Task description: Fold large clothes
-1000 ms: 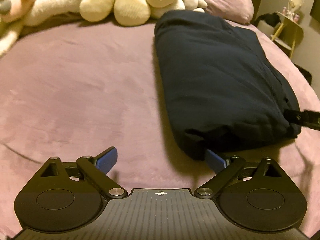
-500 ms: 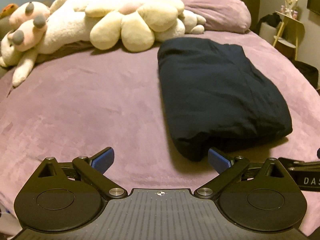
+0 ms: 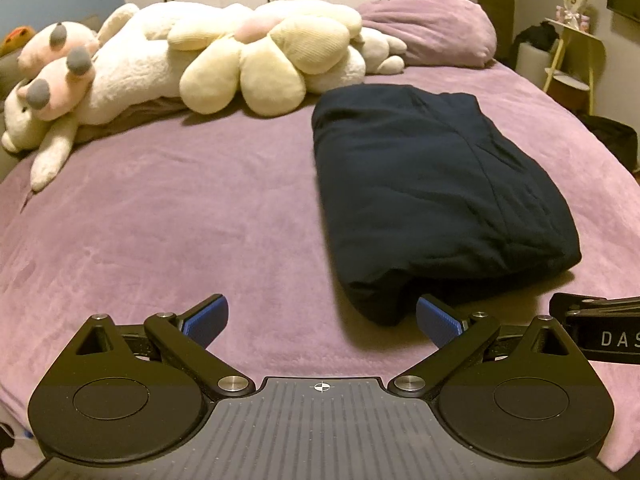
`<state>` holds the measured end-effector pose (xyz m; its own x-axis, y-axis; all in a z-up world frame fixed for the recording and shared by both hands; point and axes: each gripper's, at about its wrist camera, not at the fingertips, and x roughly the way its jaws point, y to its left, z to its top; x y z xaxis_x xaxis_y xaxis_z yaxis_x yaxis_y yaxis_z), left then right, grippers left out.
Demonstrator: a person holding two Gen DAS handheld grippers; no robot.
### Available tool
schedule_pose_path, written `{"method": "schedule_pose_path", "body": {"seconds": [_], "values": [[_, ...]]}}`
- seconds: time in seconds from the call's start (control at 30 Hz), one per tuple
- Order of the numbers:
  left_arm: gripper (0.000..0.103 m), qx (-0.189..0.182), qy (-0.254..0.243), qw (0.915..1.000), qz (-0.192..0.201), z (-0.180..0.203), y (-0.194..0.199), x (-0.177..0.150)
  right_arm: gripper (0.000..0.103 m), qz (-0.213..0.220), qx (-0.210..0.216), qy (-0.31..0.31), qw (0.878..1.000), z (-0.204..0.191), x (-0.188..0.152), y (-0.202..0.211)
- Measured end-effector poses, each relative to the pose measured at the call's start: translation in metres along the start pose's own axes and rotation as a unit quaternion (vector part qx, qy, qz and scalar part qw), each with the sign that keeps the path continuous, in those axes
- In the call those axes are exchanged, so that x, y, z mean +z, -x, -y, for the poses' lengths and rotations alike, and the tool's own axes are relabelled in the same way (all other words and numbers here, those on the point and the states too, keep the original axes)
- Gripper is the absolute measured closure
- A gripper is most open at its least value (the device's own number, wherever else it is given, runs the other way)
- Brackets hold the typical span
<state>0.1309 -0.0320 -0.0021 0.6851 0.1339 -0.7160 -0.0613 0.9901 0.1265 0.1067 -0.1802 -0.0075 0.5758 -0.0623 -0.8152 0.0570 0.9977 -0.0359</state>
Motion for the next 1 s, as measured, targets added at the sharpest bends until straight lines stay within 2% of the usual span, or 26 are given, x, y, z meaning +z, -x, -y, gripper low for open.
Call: {"method": "schedule_pose_path", "body": {"seconds": [1.0], "values": [[0.000, -0.009, 0.002, 0.9998, -0.016, 0.0018, -0.0020, -0.0020, 0.002, -0.002, 0.008, -0.021, 1.000, 0.0020, -0.0005, 0.0039]]}}
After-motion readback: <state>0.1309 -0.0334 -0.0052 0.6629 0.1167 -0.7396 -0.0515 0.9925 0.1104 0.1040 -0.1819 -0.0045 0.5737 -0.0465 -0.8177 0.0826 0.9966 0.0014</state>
